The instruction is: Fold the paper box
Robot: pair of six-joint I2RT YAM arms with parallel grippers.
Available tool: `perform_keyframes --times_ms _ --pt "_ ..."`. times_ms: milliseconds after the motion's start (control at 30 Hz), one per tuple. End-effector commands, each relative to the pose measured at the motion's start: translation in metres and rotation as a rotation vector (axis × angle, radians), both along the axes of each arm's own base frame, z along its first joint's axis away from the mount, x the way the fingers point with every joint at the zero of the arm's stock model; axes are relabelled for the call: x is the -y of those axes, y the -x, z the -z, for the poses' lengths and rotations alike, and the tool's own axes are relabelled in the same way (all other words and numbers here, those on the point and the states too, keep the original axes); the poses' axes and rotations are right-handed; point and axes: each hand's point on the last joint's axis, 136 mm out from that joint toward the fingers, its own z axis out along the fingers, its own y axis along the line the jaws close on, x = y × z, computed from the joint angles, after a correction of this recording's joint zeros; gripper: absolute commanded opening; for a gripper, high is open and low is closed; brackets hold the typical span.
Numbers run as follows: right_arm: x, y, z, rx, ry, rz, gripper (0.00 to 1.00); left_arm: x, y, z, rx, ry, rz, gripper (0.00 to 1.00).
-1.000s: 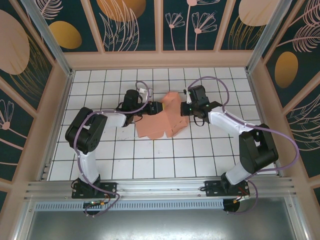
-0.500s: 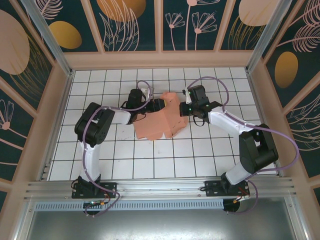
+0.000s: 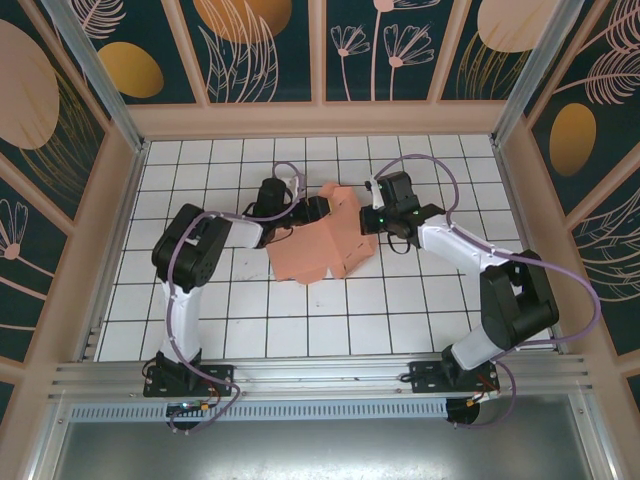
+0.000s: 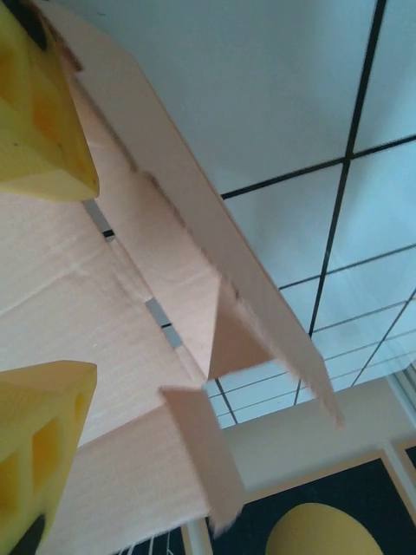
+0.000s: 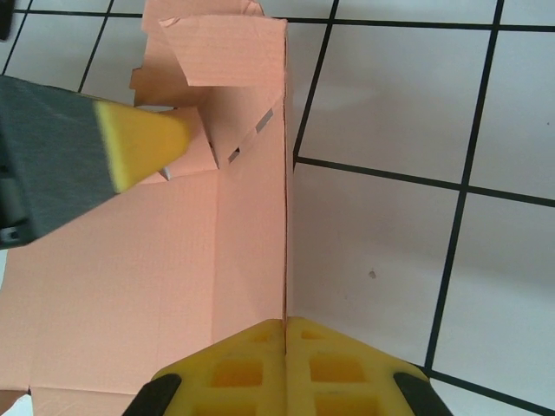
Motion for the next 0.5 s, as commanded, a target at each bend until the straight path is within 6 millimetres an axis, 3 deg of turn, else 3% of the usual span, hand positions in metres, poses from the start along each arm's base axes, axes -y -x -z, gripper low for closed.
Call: perform_keyframes --times_ms 0,200,233,300,467 --pt "0.009 0.001 -0.009 0.050 0.067 -0.008 0.00 -0.002 0.007 -0.063 0.196 0.003 0.023 0.54" --pt "0.017 0.000 -0.002 0.107 0.247 -0.068 0.00 -0.035 0.012 -0.103 0.335 -0.116 -0.087 0.68" --pt "0.017 0.001 -0.001 0.122 0.283 -0.092 0.00 -0.044 0.014 -0.097 0.337 -0.153 -0.113 0.72" --pt "0.019 -0.002 -0.001 0.166 0.373 -0.125 0.00 -0.064 0.011 -0.101 0.368 -0.218 -0.178 0.97" --pt "0.014 -0.010 -0.008 0.259 0.497 -0.206 0.00 -0.106 -0.003 -0.101 0.349 -0.231 -0.272 0.99"
